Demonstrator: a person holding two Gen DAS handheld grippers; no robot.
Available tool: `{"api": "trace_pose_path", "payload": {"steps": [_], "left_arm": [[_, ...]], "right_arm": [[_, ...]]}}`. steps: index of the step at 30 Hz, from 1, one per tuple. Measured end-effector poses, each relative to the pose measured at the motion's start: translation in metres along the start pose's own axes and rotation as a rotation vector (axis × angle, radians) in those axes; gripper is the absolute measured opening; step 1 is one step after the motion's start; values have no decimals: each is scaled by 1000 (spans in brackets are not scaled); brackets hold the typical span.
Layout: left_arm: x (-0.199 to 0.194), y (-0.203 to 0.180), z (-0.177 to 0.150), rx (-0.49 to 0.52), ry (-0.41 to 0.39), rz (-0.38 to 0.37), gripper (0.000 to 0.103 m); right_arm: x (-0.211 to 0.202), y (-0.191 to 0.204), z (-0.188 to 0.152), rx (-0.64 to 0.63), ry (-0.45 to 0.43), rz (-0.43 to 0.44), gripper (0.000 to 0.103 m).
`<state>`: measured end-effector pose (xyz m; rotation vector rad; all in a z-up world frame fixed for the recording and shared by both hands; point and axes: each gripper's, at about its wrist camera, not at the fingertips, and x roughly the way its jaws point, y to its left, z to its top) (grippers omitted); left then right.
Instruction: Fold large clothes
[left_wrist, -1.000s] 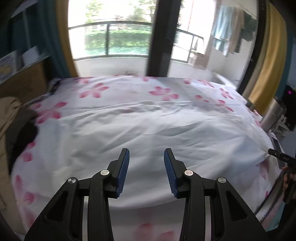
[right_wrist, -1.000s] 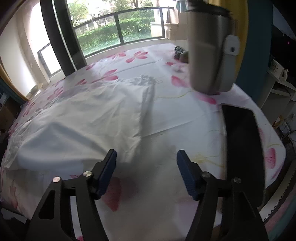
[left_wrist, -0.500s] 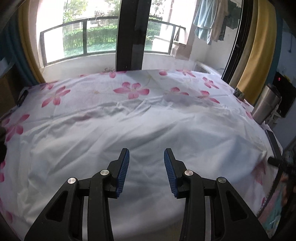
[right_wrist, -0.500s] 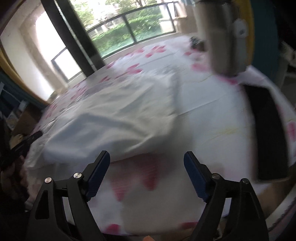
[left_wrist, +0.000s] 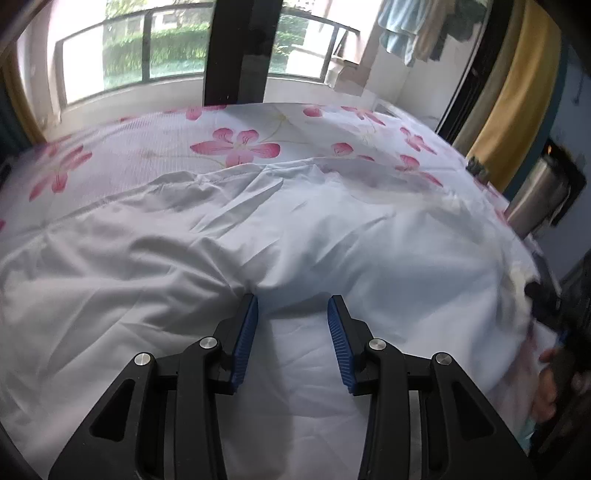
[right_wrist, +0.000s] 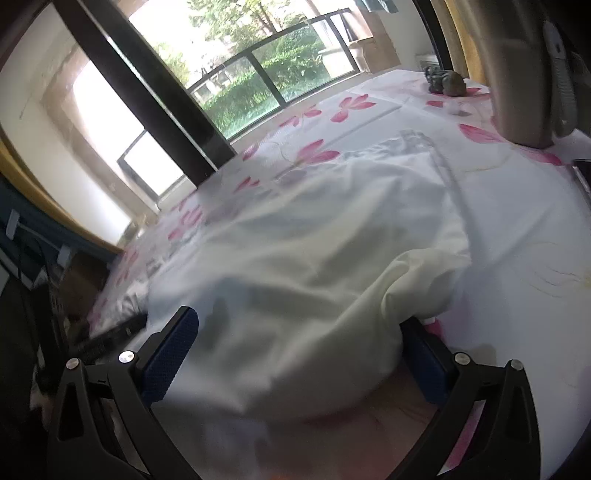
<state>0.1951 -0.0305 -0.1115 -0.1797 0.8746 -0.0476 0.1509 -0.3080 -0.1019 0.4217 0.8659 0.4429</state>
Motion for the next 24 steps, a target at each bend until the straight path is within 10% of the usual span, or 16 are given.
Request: {"api": "trace_pose_path", "payload": {"steps": [7, 17, 24], "left_arm": [[1, -9, -3, 37, -20, 57, 41], [0, -10, -5, 67, -33, 51, 41], [0, -7, -3, 87, -20, 29, 41]], "right_arm": [[36, 33, 10, -14, 14, 82, 101], [53, 70, 7, -191, 56, -20, 22], [36, 103, 17, -292, 24, -45, 15]]}}
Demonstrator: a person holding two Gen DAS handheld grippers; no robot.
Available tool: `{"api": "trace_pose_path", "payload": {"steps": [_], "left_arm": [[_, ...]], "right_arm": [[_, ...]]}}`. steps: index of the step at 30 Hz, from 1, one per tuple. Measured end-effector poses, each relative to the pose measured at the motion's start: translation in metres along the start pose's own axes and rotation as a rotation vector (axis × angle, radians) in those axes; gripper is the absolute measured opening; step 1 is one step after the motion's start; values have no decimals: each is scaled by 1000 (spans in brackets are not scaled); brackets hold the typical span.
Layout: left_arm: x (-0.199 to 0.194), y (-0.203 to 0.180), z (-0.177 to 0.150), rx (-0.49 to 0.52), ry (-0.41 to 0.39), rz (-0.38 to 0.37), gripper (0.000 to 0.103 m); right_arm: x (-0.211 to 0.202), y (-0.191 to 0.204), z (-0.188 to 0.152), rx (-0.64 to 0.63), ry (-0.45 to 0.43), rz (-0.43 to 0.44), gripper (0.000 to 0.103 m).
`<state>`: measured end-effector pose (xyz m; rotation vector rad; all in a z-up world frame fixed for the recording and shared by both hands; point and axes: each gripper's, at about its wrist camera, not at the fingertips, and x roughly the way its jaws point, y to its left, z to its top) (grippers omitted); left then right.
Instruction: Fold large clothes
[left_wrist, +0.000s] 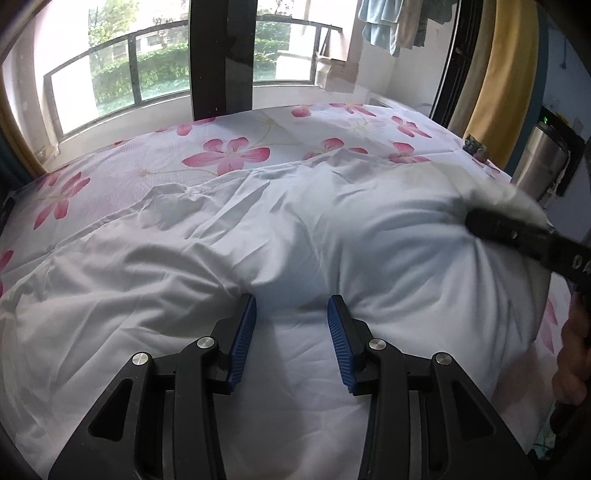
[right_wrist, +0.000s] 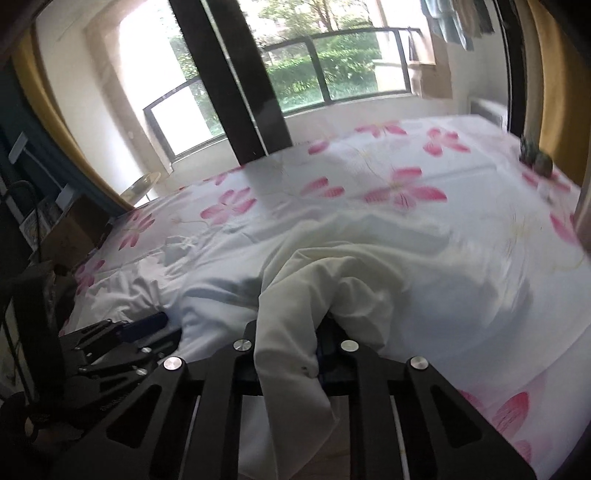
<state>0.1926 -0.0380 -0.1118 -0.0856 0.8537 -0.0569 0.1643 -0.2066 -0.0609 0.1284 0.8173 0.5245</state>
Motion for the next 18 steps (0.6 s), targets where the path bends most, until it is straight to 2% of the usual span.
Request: {"api": "trace_pose_path", "payload": {"steps": [6, 11, 13, 18], "left_arm": [[-2, 6, 0, 0, -1, -44, 41], [-11, 23, 3, -43, 4, -122, 41], [-25, 36, 1, -65, -26, -151, 41], [-61, 66, -8, -89, -97, -154, 41]], "right_arm": [[-16, 37, 19, -102, -38, -28, 14], [-18, 74, 26, -191, -57, -76, 14], [-15, 88, 27, -224, -58, -98, 14], [-9, 116, 26, -276, -54, -135, 14]]}}
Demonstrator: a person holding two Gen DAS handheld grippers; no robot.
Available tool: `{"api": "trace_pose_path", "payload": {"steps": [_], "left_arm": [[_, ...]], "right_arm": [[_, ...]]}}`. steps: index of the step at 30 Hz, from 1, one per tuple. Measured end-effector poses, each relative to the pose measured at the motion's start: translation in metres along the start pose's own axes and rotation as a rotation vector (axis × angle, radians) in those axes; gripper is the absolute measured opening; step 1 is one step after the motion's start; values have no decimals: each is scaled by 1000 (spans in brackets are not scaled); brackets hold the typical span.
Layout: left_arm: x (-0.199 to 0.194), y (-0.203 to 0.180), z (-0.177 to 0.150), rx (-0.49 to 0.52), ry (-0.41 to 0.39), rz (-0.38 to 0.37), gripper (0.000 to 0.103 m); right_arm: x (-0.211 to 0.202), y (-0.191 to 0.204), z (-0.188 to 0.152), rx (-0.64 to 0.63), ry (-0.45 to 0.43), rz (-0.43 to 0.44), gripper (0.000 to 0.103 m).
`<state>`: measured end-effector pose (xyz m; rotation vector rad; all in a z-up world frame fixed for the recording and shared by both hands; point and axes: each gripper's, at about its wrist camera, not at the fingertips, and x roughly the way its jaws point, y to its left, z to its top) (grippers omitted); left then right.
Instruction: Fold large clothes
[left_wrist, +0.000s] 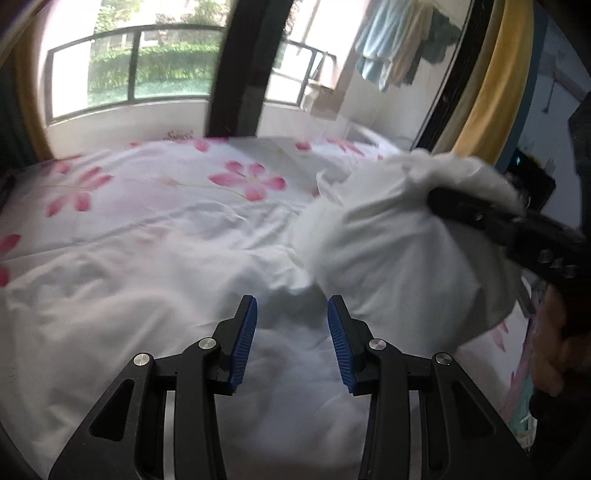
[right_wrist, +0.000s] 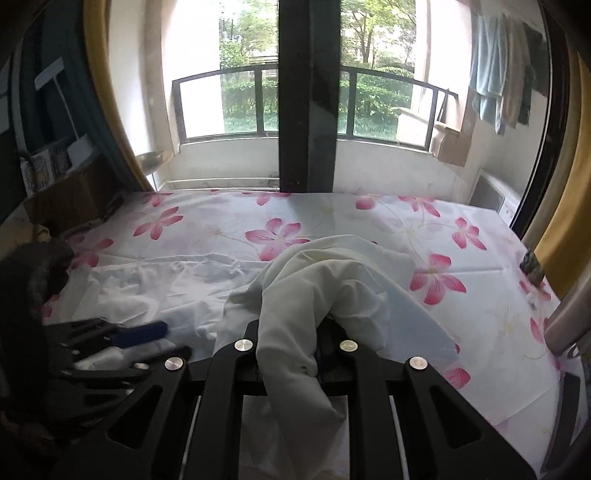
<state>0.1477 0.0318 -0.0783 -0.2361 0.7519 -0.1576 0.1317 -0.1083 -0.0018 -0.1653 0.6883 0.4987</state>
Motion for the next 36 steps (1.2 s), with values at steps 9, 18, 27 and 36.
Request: {"api": "trace_pose_path", "payload": {"steps": [9, 18, 27, 36], "left_arm": [[-51, 68, -12, -89, -67, 72, 41], [-88, 124, -28, -168, -105, 141, 41], [-111, 155, -47, -200, -112, 180, 41], [-134, 177, -65, -228, -108, 250, 42]], "right_arm": [[8, 65, 7, -94, 23, 18, 14], [32, 131, -3, -199, 103, 81, 14], [48, 181, -24, -311, 196, 138, 17], [45, 227, -38, -390, 272, 444, 44]]}}
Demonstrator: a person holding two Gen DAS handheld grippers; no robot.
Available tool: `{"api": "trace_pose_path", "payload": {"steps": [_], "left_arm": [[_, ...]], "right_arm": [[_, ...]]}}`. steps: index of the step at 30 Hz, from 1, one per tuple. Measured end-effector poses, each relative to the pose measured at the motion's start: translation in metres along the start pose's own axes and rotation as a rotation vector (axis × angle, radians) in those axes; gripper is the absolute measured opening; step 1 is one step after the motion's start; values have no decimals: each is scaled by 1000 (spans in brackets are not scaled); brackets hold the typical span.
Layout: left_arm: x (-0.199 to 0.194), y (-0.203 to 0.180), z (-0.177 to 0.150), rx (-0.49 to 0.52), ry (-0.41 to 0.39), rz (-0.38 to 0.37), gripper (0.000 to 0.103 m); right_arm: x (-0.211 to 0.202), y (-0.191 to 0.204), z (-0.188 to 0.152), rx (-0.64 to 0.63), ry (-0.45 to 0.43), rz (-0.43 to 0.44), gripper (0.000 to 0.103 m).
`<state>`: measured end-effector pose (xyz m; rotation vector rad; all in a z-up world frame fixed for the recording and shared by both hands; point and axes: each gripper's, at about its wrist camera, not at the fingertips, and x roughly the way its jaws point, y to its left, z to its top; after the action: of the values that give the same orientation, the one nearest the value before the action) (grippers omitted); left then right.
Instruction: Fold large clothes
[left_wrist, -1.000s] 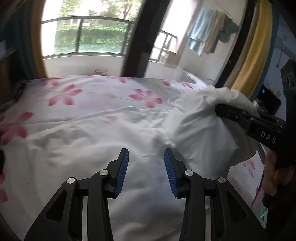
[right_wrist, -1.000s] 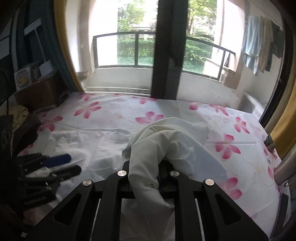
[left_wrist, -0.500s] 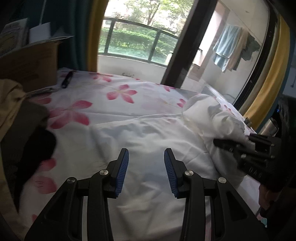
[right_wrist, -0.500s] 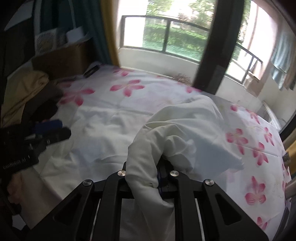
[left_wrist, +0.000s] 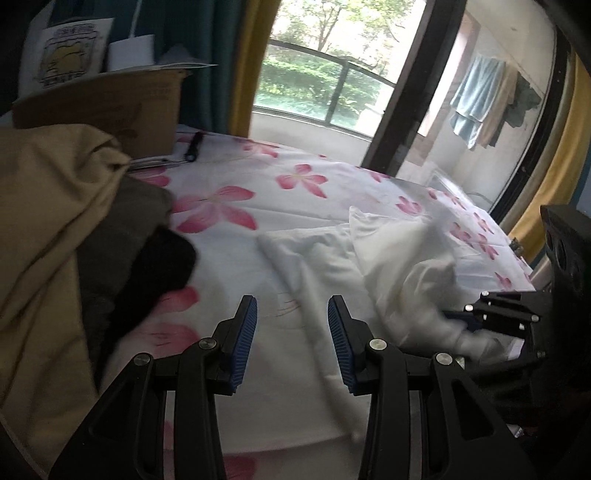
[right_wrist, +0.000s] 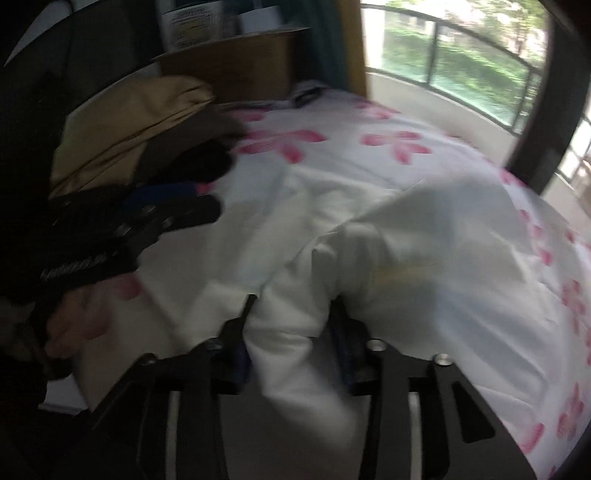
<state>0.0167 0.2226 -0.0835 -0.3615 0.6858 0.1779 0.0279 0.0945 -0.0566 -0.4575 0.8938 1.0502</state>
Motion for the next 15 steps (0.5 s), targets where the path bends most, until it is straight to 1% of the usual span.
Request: {"api": "trace_pose_path", "payload": {"steps": [2, 3, 4, 5, 8, 10, 12, 15], "left_arm": [[-4, 5, 0, -12, -4, 16, 42], [-5, 6, 0, -17, -6, 20, 42], [-7, 7, 0, -21, -8, 22, 42], [-10, 7, 1, -24, -14, 22, 42], [-14, 1, 3, -22, -28, 13, 43], [-16, -7, 4, -15, -35, -9, 55], [-13, -16, 3, -5, -25, -29, 56], [-1, -33, 0, 38, 8, -66, 56]], "right_arm": [[1, 11, -2, -39, 5, 54, 52], [-1, 17, -3, -64, -1, 75, 56], [-5, 23, -4, -88, -16, 90, 62], [-8, 25, -5, -99, -29, 97, 63], [-22, 22, -9, -95, -61, 104, 64], [-33, 11, -12, -66, -82, 86, 64], [-45, -1, -16, -34, -105, 63, 64], [-67, -25, -24, 25, -151, 16, 65]]}}
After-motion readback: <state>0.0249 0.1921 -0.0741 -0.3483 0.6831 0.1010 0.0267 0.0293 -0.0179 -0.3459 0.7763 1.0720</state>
